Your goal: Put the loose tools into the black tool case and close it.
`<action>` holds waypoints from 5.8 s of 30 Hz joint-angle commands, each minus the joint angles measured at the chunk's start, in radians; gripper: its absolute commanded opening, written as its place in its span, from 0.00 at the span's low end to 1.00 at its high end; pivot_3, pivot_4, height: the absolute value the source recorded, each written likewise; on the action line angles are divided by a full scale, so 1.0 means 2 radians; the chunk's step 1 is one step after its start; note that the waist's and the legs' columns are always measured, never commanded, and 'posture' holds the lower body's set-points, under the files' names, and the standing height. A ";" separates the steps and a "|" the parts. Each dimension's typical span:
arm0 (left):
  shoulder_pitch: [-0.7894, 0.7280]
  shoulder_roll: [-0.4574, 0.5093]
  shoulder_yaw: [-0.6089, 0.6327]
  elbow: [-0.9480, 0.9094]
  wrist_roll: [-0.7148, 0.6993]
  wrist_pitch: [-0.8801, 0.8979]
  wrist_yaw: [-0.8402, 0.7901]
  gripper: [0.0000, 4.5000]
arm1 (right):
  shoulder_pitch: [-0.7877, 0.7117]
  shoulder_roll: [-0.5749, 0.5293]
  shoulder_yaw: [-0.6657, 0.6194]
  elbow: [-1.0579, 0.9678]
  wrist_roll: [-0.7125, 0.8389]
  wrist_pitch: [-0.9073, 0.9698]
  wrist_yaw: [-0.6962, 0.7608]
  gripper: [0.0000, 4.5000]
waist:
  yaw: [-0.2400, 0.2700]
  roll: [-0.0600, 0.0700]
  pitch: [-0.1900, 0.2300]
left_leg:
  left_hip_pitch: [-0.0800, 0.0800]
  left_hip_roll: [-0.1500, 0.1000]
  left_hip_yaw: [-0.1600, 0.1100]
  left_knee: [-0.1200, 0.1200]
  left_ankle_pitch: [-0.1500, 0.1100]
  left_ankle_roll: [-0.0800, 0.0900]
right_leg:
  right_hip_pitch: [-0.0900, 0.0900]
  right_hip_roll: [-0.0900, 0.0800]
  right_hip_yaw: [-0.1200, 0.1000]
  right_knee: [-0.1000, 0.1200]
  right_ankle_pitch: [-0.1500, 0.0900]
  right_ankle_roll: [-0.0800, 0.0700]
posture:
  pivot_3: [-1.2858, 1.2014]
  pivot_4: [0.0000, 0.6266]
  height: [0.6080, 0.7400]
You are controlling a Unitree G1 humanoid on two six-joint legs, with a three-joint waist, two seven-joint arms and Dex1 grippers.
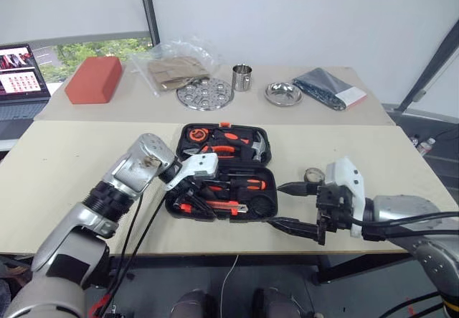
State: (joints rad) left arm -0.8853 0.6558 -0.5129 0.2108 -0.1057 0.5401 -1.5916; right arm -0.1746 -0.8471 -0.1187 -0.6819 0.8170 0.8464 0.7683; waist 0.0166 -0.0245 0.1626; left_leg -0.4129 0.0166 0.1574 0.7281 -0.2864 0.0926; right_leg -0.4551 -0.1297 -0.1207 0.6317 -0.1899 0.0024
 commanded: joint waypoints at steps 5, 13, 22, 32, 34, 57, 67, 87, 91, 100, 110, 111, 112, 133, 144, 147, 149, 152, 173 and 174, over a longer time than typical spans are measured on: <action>-0.011 0.004 0.019 -0.025 -0.021 0.037 -0.007 0.99 | 0.000 -0.001 -0.010 -0.007 -0.004 -0.017 -0.001 1.00 | 0.004 0.000 0.000 | -0.001 0.000 -0.001 0.001 0.000 0.000 | 0.000 0.000 0.000 0.000 0.000 0.001 | 0.52 0.24 0.95; -0.028 0.009 0.074 -0.021 -0.051 0.042 0.006 0.82 | -0.004 -0.001 -0.004 0.000 -0.011 -0.018 0.001 1.00 | 0.002 0.000 0.000 | -0.001 0.000 -0.002 0.001 0.000 0.001 | 0.000 0.000 0.000 -0.001 0.001 0.001 | 0.52 0.24 0.95; -0.006 -0.006 0.044 -0.006 -0.023 -0.007 0.017 0.06 | -0.006 -0.002 -0.005 0.001 -0.011 -0.015 -0.002 1.00 | 0.002 0.000 0.000 | -0.002 -0.001 -0.002 0.001 0.000 0.001 | 0.000 0.000 0.000 -0.001 0.001 0.001 | 0.52 0.24 0.95; 0.035 0.004 -0.028 0.018 0.074 -0.122 0.034 0.01 | 0.006 -0.002 -0.014 -0.006 -0.008 -0.012 -0.011 1.00 | 0.000 0.001 -0.001 | -0.001 -0.001 -0.002 0.001 0.000 0.001 | 0.000 0.000 0.000 -0.001 0.001 0.001 | 0.52 0.24 0.95; 0.035 -0.003 -0.026 0.029 0.083 -0.131 0.048 0.01 | 0.010 -0.002 -0.016 -0.008 -0.010 -0.013 -0.013 1.00 | 0.000 0.001 -0.001 | -0.001 0.000 -0.002 0.001 0.000 0.001 | 0.001 0.000 0.000 -0.001 0.001 0.001 | 0.52 0.24 0.95; 0.062 0.057 0.255 -0.071 -0.192 0.020 0.049 0.99 | 0.212 -0.061 -0.264 0.090 -0.079 -0.049 0.069 1.00 | 0.000 0.003 -0.001 | 0.003 -0.001 -0.006 0.001 -0.001 0.003 | 0.009 0.000 0.000 -0.004 -0.003 0.007 | 0.52 0.24 0.95; 0.081 0.066 0.218 -0.100 -0.169 -0.019 0.045 0.99 | -0.049 -0.013 -0.002 0.267 -0.222 -0.131 0.022 1.00 | -0.005 0.004 0.000 | 0.003 -0.001 -0.006 0.000 -0.001 0.001 | 0.007 0.000 0.000 -0.003 -0.001 0.005 | 0.52 0.24 0.95; 0.088 0.070 0.213 -0.108 -0.174 -0.015 0.063 1.00 | -0.132 0.028 0.056 0.355 -0.264 -0.141 0.058 0.01 | -0.007 0.005 0.000 | 0.003 -0.002 -0.006 -0.001 0.000 0.000 | 0.008 0.000 -0.001 -0.002 -0.004 0.005 | 0.52 0.24 0.95; 0.092 0.072 0.203 -0.111 -0.170 -0.019 0.053 1.00 | -0.130 0.015 0.051 0.249 -0.206 -0.090 0.100 0.01 | -0.009 0.005 0.001 | 0.003 -0.001 -0.006 -0.001 0.000 0.000 | 0.007 0.000 -0.001 -0.002 -0.002 0.002 | 0.52 0.24 0.95; 0.109 0.070 0.186 -0.116 -0.149 -0.055 0.056 1.00 | -0.143 0.026 0.153 0.133 -0.194 -0.035 0.114 0.01 | -0.008 0.005 0.001 | 0.003 -0.001 -0.006 -0.001 0.000 0.000 | 0.007 0.000 -0.001 -0.002 -0.003 0.002 | 0.52 0.24 0.95; 0.129 0.083 0.192 -0.126 -0.148 -0.051 0.058 1.00 | -0.157 0.038 0.205 0.160 -0.239 -0.048 0.111 0.65 | -0.006 0.005 0.001 | 0.002 -0.001 -0.006 -0.001 0.000 0.000 | 0.007 0.000 -0.001 -0.002 -0.003 0.002 | 0.52 0.24 0.95; 0.134 0.088 0.195 -0.124 -0.146 -0.051 0.059 1.00 | -0.158 0.029 0.192 0.150 -0.225 -0.042 0.124 0.65 | -0.006 0.005 0.001 | 0.002 -0.001 -0.006 -0.001 0.000 0.000 | 0.007 0.000 -0.001 -0.002 -0.003 0.002 | 0.52 0.24 0.95; 0.137 0.093 0.199 -0.121 -0.145 -0.051 0.060 1.00 | -0.159 0.021 0.178 0.142 -0.210 -0.038 0.136 0.65 | -0.006 0.005 0.001 | 0.003 -0.001 -0.006 -0.001 0.000 0.000 | 0.007 0.000 -0.001 -0.002 -0.003 0.002 | 0.52 0.24 0.95; 0.152 0.053 0.219 0.058 -0.040 -0.101 0.219 0.01 | -0.241 0.094 0.168 0.434 -0.322 -0.186 0.093 0.00 | -0.008 0.006 0.001 | 0.000 -0.002 -0.005 -0.001 0.000 0.000 | 0.004 0.000 -0.001 -0.001 -0.002 0.002 | 0.52 0.24 0.95; 0.209 0.055 0.170 -0.084 -0.068 -0.055 0.142 0.01 | -0.155 0.023 0.181 0.245 -0.266 -0.159 0.233 0.00 | -0.007 0.006 0.001 | -0.001 -0.002 -0.005 -0.005 0.000 0.000 | 0.002 0.000 -0.002 -0.001 -0.003 0.003 | 0.52 0.24 0.95; 0.242 0.083 0.167 -0.108 -0.055 -0.072 0.125 0.01 | -0.128 0.021 0.170 0.231 -0.276 -0.157 0.213 0.00 | -0.010 0.006 0.001 | -0.001 -0.002 -0.005 -0.005 0.000 0.000 | 0.003 0.000 -0.002 -0.002 -0.003 0.003 | 0.52 0.24 0.95; 0.254 0.097 0.171 -0.106 -0.045 -0.084 0.126 0.01 | -0.108 0.017 0.160 0.222 -0.276 -0.155 0.206 0.00 | -0.012 0.006 0.001 | 0.000 -0.002 -0.005 -0.005 0.000 0.000 | 0.003 0.000 -0.001 -0.003 -0.003 0.003 | 0.52 0.24 0.95; 0.264 0.109 0.178 -0.104 -0.045 -0.080 0.127 0.01 | -0.089 0.015 0.149 0.216 -0.286 -0.150 0.185 0.00 | -0.013 0.006 0.001 | 0.002 -0.002 -0.005 -0.005 0.000 0.000 | 0.004 0.000 -0.001 -0.003 -0.004 0.004 | 0.52 0.24 0.95; -0.026 0.017 0.246 0.177 -0.112 0.238 0.257 0.86 | -0.287 0.114 0.042 0.370 -0.185 0.148 0.000 0.84 | -0.011 0.004 0.002 | 0.002 -0.001 -0.007 -0.004 0.003 -0.002 | 0.005 0.000 -0.001 -0.001 0.000 0.000 | 0.52 0.24 0.95; -0.029 0.013 0.239 0.184 -0.108 0.235 0.255 0.86 | -0.299 0.125 0.044 0.392 -0.195 0.143 -0.016 0.84 | -0.011 0.004 0.002 | 0.002 -0.002 -0.006 -0.004 0.003 -0.002 | 0.004 0.001 -0.001 -0.001 0.000 0.000 | 0.52 0.24 0.95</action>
State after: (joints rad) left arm -0.9116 0.6727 -0.0316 0.5612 -0.3352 1.0080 -1.0979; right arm -0.7437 -0.5988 -0.0164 0.0557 0.4580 1.1398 0.7945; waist -0.0063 -0.0163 0.1673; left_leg -0.4130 0.0129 0.1455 0.7206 -0.2804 0.0886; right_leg -0.4495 -0.1285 -0.1232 0.6317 -0.1902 0.0017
